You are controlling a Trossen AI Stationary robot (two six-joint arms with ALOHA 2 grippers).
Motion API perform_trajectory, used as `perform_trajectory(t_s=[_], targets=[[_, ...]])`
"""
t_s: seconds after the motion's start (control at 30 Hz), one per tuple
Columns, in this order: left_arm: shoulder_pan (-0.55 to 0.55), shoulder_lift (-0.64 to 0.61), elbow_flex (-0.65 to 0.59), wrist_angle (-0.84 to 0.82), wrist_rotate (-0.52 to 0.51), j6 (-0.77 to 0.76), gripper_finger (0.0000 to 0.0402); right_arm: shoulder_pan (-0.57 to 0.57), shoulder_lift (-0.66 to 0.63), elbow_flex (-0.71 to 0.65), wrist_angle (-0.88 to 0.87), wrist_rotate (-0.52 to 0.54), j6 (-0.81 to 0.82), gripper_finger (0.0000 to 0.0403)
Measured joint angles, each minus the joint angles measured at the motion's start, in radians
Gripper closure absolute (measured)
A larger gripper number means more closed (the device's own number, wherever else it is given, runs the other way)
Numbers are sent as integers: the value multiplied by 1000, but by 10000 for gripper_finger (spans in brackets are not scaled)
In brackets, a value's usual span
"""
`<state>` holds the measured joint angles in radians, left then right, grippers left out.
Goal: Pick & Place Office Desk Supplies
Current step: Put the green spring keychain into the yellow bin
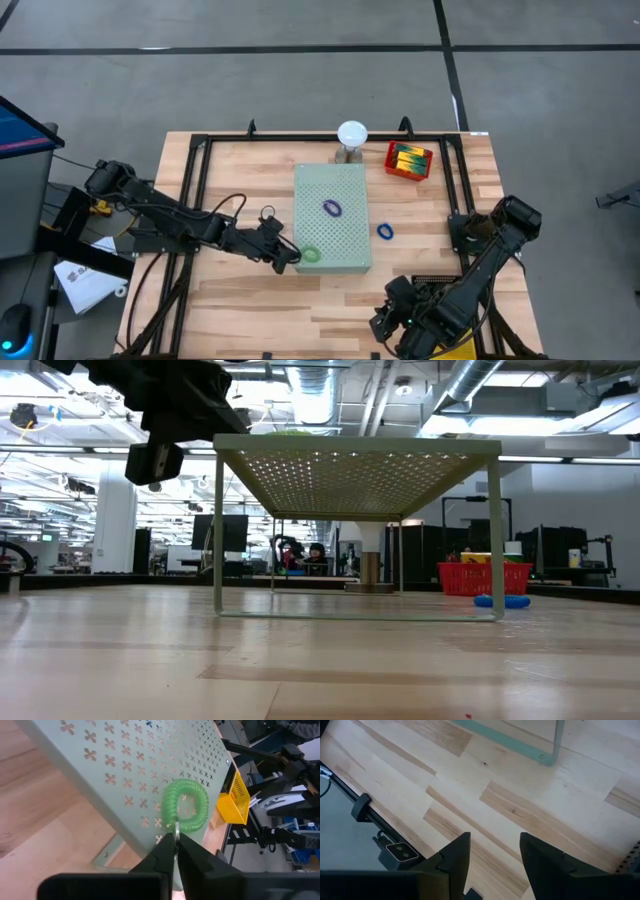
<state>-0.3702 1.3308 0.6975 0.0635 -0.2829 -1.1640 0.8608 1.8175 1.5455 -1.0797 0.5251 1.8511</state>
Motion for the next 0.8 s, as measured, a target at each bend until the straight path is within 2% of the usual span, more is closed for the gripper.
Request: perform_trajectory(t_s=[0.27, 0.43, 0.53, 0.67, 0.8], targets=[[0, -4, -1, 3, 0, 4, 400, 0, 0, 0, 3, 3, 0, 235], [-2, -44, -3, 10, 3, 18, 400, -2, 0, 0, 32, 50, 0, 235], [-2, -79, -2, 51, 32, 51, 401, -8, 0, 0, 80, 122, 0, 235], [-2, -108, -2, 117, 80, 63, 401, -26, 0, 0, 176, 286, -16, 235], [-12, -113, -2, 193, 106, 58, 401, -57, 0, 0, 317, 444, -168, 235]])
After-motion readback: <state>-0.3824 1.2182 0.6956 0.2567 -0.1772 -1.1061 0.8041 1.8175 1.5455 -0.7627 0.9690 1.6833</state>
